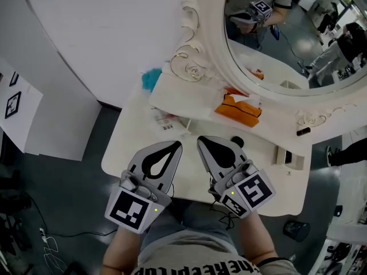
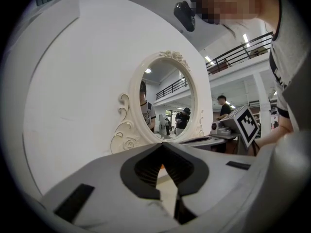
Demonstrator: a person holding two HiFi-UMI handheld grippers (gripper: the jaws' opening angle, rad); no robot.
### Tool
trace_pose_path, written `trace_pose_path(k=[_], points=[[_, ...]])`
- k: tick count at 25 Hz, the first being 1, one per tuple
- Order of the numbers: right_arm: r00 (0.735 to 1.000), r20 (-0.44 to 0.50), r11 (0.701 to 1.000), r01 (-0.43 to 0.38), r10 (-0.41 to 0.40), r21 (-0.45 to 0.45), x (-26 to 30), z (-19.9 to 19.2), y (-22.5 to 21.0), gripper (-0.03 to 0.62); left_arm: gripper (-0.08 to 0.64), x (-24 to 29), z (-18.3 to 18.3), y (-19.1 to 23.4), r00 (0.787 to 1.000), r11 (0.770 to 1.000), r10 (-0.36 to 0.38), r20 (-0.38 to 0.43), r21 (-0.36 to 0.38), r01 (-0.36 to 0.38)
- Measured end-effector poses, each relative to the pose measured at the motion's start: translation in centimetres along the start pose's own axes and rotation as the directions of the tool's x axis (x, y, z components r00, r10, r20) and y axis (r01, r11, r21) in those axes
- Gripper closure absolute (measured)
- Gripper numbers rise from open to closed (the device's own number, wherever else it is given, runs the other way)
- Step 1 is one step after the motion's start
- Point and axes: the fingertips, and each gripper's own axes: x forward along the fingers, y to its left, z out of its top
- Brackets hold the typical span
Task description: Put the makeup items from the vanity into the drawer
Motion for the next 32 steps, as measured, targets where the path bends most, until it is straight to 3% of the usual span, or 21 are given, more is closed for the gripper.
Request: trace_pose_path(k=[16,32], points=[[0.993,0.102,0.998,0.065,-0.065,0.001,-4.7,2.6,1.6,0.584,0.546,0.2,0.9,-3.7,0.993,0.992,-0.115,0.009,0.045,0.115],[0.984,0.145,0.994,0.105,-0.101,-0.020,-7.5,3.4,3.8,0.584,0.546,-1.3,1.3,-6.4,0.985,0.982,-0.172,0.018,0.081,0.170]])
